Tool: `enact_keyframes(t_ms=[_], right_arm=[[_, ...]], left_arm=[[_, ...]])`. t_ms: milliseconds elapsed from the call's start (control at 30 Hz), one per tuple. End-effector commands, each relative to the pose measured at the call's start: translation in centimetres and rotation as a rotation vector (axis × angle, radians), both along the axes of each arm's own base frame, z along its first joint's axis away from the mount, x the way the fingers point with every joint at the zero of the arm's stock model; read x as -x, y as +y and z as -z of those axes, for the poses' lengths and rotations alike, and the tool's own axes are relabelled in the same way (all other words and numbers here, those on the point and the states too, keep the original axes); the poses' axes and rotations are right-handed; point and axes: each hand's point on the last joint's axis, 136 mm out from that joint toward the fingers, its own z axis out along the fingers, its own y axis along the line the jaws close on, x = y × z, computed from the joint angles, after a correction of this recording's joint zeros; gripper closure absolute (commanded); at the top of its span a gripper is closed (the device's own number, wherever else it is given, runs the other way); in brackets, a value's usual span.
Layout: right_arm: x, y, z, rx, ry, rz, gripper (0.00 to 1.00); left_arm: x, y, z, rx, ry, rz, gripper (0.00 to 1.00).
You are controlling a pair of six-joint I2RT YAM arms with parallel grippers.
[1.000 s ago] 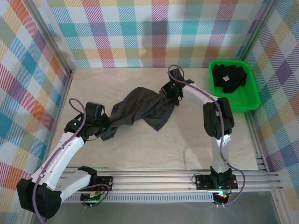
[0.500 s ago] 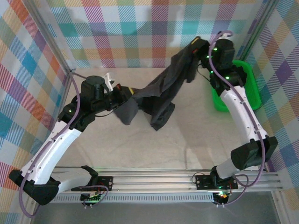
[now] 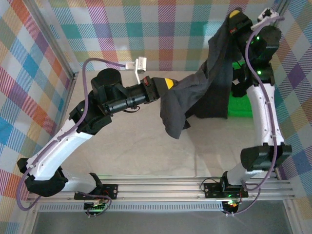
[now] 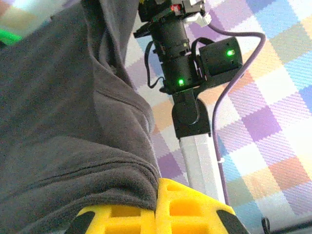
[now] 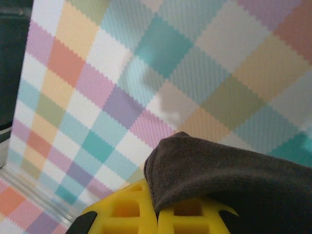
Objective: Fold and stack the t-shirts
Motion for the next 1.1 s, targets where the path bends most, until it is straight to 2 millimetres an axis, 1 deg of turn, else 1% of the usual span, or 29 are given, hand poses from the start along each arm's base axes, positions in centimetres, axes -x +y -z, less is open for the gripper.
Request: enact_keyframes(t_ms=[0, 33, 67, 100, 133, 167, 200, 233, 267, 300, 333, 367, 400, 433, 467, 500, 533, 600, 633, 667, 767, 833, 900, 933, 1000, 1067], right_arm=[[-3.9, 4.3, 2.0, 0.010, 0.017, -0.190, 1.00], [-5.3, 5.8, 3.6, 0.016, 0.056, -0.237, 1.00], [-6.4, 7.3, 4.8, 0.028, 0.083, -0.279, 1.00], [-7.7, 9.4, 6.6, 0.048, 0.118, -0.330, 1.00], [-8.9, 11.6, 8.9, 0.071, 0.166, -0.381, 1.00], [-9.7, 13.7, 10.9, 0.093, 0.219, -0.431, 1.00], [-10.5, 16.2, 13.3, 0.120, 0.269, -0.491, 1.00], [-11.1, 18.6, 15.7, 0.145, 0.316, -0.546, 0.96], [-11.4, 20.4, 17.7, 0.163, 0.358, -0.581, 0.86], [-11.6, 22.3, 20.2, 0.178, 0.409, -0.619, 0.71], [-11.7, 23.7, 22.5, 0.188, 0.456, -0.650, 0.58], [-11.5, 24.7, 24.3, 0.195, 0.503, -0.671, 0.51], [-11.2, 25.5, 26.1, 0.210, 0.550, -0.688, 0.48], [-10.5, 26.0, 27.4, 0.233, 0.592, -0.699, 0.46], [-9.8, 26.3, 28.3, 0.258, 0.627, -0.707, 0.45], [-8.9, 26.4, 28.9, 0.284, 0.661, -0.710, 0.45], [-7.9, 26.4, 29.1, 0.306, 0.683, -0.713, 0.45], [-6.1, 25.8, 30.4, 0.339, 0.724, -0.687, 0.45], [-5.1, 24.9, 30.8, 0.338, 0.732, -0.651, 0.44], [-4.1, 23.8, 32.1, 0.330, 0.767, -0.613, 0.44], [0.1, 19.9, 35.7, 0.345, 0.878, -0.504, 0.49], [3.3, 17.1, 38.7, 0.355, 0.972, -0.427, 0.52], [6.4, 14.3, 41.4, 0.352, 1.057, -0.346, 0.54], [8.0, 13.0, 43.2, 0.343, 1.108, -0.315, 0.55], [11.0, 10.5, 45.1, 0.323, 1.185, -0.256, 0.54], [13.7, 7.8, 46.8, 0.284, 1.266, -0.175, 0.53]], left_arm=[[-2.8, 4.4, 0.2, -0.027, 0.033, -0.236, 1.00], [-4.6, 6.4, 2.5, -0.063, 0.116, -0.343, 1.00], [-6.0, 8.5, 4.6, -0.091, 0.194, -0.437, 1.00], [-7.3, 11.0, 7.3, -0.114, 0.286, -0.533, 1.00], [-8.6, 13.2, 9.8, -0.124, 0.359, -0.605, 1.00], [-9.3, 15.4, 12.2, -0.135, 0.426, -0.677, 1.00], [-9.8, 18.0, 15.4, -0.145, 0.530, -0.767, 1.00], [-10.1, 20.5, 18.4, -0.152, 0.619, -0.836, 1.00], [-10.3, 22.3, 21.0, -0.158, 0.686, -0.881, 1.00], [-10.1, 24.4, 23.9, -0.168, 0.773, -0.939, 1.00], [-9.9, 26.5, 26.9, -0.172, 0.859, -0.989, 1.00], [-10.1, 27.5, 28.8, -0.167, 0.897, -0.997, 0.88], [-10.5, 28.4, 30.7, -0.159, 0.930, -0.997, 0.72], [-10.6, 28.9, 32.2, -0.175, 0.962, -0.986, 0.57], [-10.7, 29.0, 33.1, -0.203, 0.975, -0.963, 0.49], [-10.7, 28.9, 33.9, -0.255, 0.987, -0.935, 0.40], [-10.4, 28.8, 34.5, -0.310, 0.999, -0.904, 0.36], [-9.5, 28.2, 35.9, -0.363, 1.035, -0.846, 0.35], [-8.8, 28.0, 36.5, -0.379, 1.047, -0.824, 0.35], [-8.3, 27.8, 37.0, -0.385, 1.054, -0.806, 0.35], [-7.0, 26.5, 38.1, -0.352, 1.067, -0.738, 0.41], [-6.7, 25.1, 38.3, -0.344, 1.054, -0.694, 0.46], [-6.7, 23.5, 38.4, -0.371, 1.032, -0.649, 0.47], [-6.8, 22.6, 38.6, -0.392, 1.020, -0.619, 0.48], [-6.7, 21.1, 39.1, -0.447, 1.013, -0.574, 0.50], [-6.2, 20.6, 40.1, -0.528, 1.026, -0.554, 0.51]])
